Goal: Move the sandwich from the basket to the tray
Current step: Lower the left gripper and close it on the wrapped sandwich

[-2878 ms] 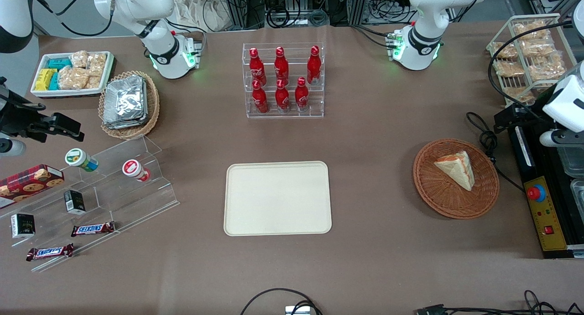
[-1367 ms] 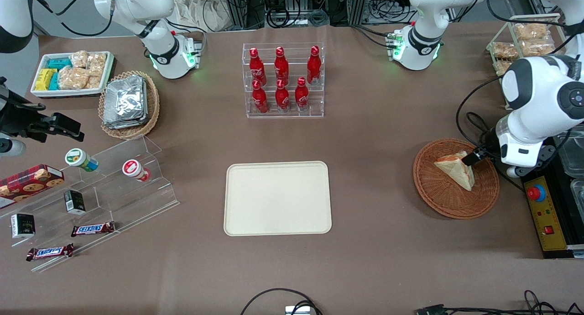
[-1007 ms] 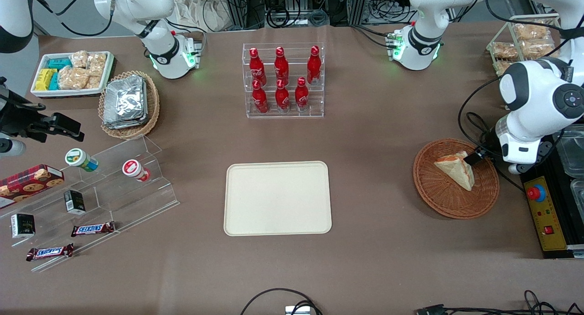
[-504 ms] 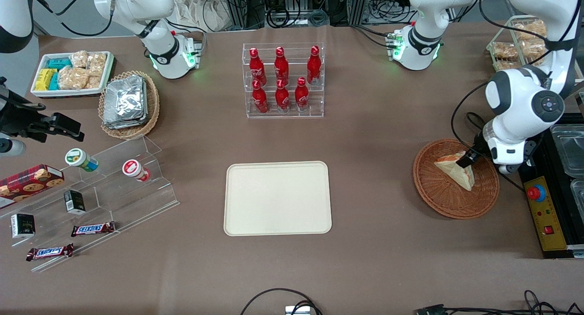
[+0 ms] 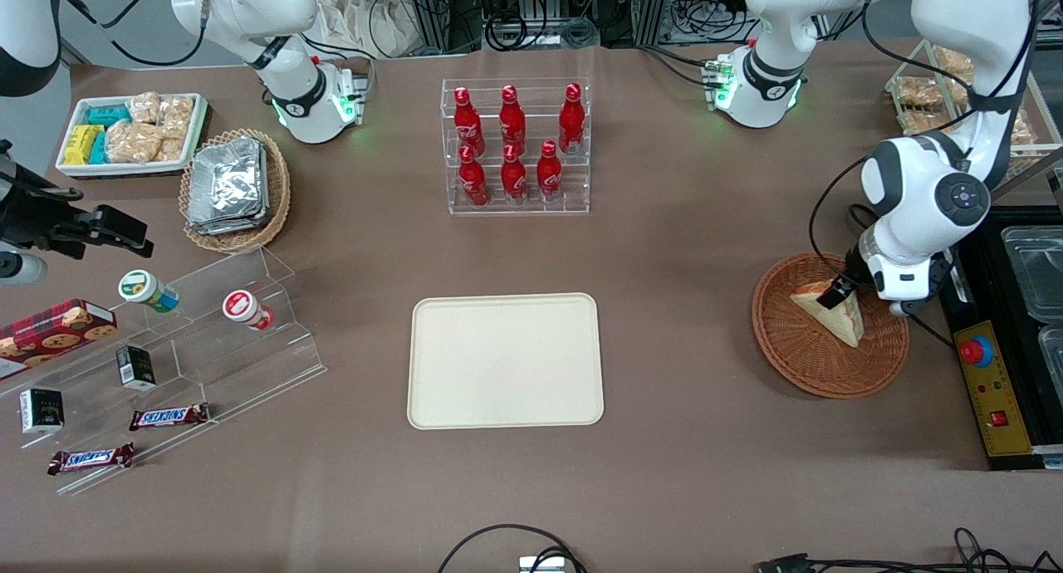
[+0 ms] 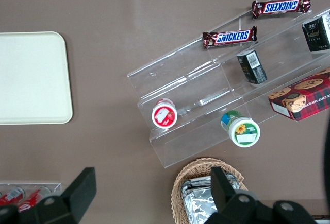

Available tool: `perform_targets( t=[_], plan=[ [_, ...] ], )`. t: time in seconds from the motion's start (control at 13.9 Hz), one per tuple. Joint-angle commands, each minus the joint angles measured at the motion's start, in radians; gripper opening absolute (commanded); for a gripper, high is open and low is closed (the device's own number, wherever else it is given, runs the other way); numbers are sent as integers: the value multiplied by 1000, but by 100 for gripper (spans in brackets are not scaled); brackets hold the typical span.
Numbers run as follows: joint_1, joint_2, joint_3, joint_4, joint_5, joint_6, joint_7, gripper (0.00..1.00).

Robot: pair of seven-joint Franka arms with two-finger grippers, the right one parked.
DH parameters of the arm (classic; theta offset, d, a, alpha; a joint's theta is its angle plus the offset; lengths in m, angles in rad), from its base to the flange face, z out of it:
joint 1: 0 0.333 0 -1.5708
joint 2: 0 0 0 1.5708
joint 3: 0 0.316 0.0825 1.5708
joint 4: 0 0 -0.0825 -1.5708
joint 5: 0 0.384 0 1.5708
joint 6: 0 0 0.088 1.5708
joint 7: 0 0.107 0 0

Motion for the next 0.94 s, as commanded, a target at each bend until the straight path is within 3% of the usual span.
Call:
perform_targets(
  t=[0.0, 0.07, 0.14, 0.22, 0.29, 0.65, 0.86],
  plan=[
    [3, 5, 0, -10, 14, 27, -23, 91],
    [3, 5, 0, -8, 14, 27, -23, 68],
    [3, 4, 0, -7, 14, 27, -23, 32],
    [3, 4, -2, -5, 14, 27, -23, 15],
    [3, -1, -2, -2, 14, 27, -23, 9],
    [-13, -74, -9, 16, 25, -14, 6, 3],
    [-14, -108, -55, 27, 92, -39, 90, 3]
  ],
)
